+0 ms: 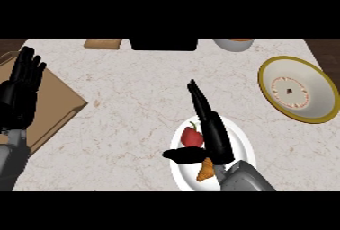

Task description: Pick the croissant from the plate and place it in the bowl

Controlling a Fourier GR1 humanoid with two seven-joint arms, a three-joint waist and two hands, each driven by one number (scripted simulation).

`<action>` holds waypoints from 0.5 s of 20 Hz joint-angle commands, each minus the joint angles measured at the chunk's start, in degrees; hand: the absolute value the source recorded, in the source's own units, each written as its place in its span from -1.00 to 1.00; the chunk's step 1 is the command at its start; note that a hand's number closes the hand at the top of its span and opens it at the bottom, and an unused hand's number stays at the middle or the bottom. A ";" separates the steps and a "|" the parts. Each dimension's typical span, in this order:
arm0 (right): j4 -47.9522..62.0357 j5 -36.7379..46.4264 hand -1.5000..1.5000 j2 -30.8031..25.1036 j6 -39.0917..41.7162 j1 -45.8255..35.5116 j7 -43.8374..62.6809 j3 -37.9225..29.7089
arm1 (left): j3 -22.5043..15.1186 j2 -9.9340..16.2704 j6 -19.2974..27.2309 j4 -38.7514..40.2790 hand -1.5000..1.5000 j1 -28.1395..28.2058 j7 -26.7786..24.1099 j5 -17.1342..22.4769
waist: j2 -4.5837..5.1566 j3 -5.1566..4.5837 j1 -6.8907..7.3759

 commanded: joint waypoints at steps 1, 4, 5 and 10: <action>-0.22 17.34 -1.00 2.57 -7.30 -0.95 8.84 9.97 | 1.42 0.56 -2.87 0.33 0.00 1.84 -2.27 1.65 | 0.36 0.12 -0.85; -3.47 26.97 -1.00 0.62 -3.63 -0.96 20.60 12.57 | 3.30 1.40 -3.73 0.29 0.00 3.81 -3.07 2.71 | 0.05 0.11 -1.65; -4.58 29.76 -1.00 0.68 -1.48 -1.27 24.73 13.24 | 2.64 0.18 -1.87 -0.54 0.00 2.64 -2.57 1.97 | -0.14 0.12 -2.38; -12.73 37.85 -1.00 -1.28 13.72 -3.63 42.91 12.54 | 2.72 0.17 -2.90 -0.15 0.00 5.45 -4.09 1.77 | -0.45 0.11 -3.47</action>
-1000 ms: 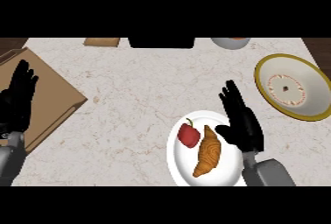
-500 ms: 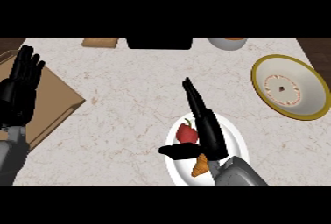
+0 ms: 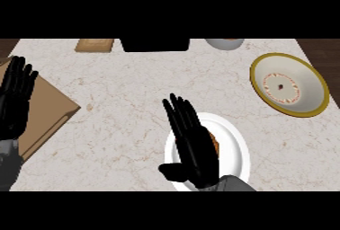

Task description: Pick the croissant from the plate and place it in the bowl

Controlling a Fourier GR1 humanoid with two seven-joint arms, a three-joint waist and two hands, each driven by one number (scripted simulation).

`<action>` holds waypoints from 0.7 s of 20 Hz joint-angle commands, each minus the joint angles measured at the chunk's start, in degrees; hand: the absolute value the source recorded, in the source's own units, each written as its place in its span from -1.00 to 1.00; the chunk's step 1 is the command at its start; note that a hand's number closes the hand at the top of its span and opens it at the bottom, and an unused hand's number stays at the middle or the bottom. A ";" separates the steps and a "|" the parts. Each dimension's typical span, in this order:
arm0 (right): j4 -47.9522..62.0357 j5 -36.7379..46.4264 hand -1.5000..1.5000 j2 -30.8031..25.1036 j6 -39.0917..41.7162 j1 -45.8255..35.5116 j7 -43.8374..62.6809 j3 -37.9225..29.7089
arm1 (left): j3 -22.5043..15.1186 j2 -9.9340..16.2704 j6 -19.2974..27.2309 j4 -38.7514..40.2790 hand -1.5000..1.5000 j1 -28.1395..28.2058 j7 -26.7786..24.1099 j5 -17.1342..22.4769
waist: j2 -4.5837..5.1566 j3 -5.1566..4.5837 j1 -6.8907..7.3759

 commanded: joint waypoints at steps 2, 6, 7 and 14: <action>-7.88 6.66 -1.00 -0.96 16.89 -2.77 18.44 1.31 | 1.14 0.95 0.06 -0.10 0.00 0.06 0.20 0.01 | -0.22 0.03 -1.05; -11.34 2.96 -1.00 -0.12 33.63 -3.85 29.38 3.16 | 1.29 0.82 -1.23 0.07 0.00 0.68 -0.76 0.58 | 0.32 0.04 -0.27; -12.45 1.63 -1.00 0.87 37.66 -4.48 32.26 3.28 | 1.01 0.34 -0.55 0.19 0.00 -0.53 -0.57 0.21 | 0.56 0.09 -0.35; -17.94 -8.17 -1.00 4.52 56.78 -7.36 44.51 -0.77 | 0.34 -0.88 -0.70 -1.14 0.00 -0.07 -0.77 0.18 | 1.05 0.23 1.06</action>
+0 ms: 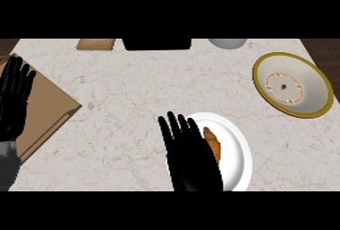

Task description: Pick the croissant from the plate and place it in the bowl

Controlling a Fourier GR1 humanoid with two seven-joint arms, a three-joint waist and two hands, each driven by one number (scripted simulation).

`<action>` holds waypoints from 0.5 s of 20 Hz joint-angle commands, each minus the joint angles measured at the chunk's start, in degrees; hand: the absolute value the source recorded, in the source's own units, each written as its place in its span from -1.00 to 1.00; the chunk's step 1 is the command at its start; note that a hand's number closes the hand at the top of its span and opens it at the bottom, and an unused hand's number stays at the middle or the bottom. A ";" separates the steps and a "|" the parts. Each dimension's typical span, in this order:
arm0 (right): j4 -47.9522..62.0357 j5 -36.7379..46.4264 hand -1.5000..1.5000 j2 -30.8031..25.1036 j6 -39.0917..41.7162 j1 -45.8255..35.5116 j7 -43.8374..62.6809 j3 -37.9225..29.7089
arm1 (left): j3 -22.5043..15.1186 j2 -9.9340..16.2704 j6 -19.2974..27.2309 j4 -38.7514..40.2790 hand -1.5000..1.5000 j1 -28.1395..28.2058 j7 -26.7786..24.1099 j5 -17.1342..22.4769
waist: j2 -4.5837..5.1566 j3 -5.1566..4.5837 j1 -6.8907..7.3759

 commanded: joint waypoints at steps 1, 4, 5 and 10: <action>-4.58 -4.30 -1.00 3.03 14.92 -0.69 15.70 -0.42 | -0.58 -0.67 0.17 -1.18 0.00 -0.17 0.42 -0.20 | 0.16 0.11 0.27; -4.23 -3.94 -1.00 2.13 15.09 1.13 16.27 -0.54 | -0.26 -0.65 -0.23 0.11 0.00 -0.98 -0.19 -0.54 | 0.57 0.17 0.44; -5.99 -4.02 -1.00 4.09 16.48 -0.04 19.12 -1.09 | -1.27 -0.89 1.35 -1.73 0.00 -1.46 2.33 -1.17 | 0.25 0.17 0.38; -5.29 -5.99 -1.00 2.62 18.68 0.80 17.10 -5.71 | -1.53 -1.75 1.26 -0.85 0.00 -2.31 1.80 -1.86 | 0.75 0.21 0.84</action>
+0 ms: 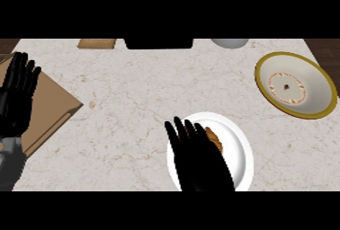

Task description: Pick the croissant from the plate and place it in the bowl

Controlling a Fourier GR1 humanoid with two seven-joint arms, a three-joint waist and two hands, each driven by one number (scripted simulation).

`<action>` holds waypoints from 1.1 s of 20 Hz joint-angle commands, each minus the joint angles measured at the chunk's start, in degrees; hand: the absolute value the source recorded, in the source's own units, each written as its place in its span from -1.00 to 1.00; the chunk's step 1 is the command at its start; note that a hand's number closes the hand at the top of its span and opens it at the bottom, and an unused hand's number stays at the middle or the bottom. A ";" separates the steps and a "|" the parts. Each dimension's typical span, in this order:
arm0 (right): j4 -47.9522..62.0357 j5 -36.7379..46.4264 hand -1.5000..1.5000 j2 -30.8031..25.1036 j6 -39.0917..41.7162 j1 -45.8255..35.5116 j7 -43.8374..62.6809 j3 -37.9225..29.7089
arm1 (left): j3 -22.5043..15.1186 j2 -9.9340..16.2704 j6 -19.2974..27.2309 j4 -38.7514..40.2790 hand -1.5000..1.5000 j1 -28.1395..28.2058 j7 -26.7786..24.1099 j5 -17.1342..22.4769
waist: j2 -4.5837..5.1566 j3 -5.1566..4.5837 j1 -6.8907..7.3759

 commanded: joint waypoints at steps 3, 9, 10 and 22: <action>-0.60 -0.67 -1.00 0.60 9.67 1.73 12.69 -1.54 | -0.26 -0.87 -0.09 -1.15 0.00 -0.44 0.95 -0.03 | 0.23 0.07 0.46; 1.26 1.29 -1.00 -0.79 9.56 4.75 8.40 -4.32 | 0.14 -1.05 -1.02 -0.50 0.00 0.17 -0.57 -1.17 | 0.45 0.10 0.74; 0.02 1.90 -1.00 -1.28 9.04 5.75 7.50 -5.39 | 0.76 0.16 -1.28 -2.13 0.00 -0.70 1.96 -0.62 | 0.38 0.14 0.81; 0.13 9.89 -1.00 -2.51 8.21 15.12 -5.76 -6.78 | 3.31 -2.91 -3.53 -0.23 0.00 -0.32 0.30 -2.40 | 0.47 0.16 0.97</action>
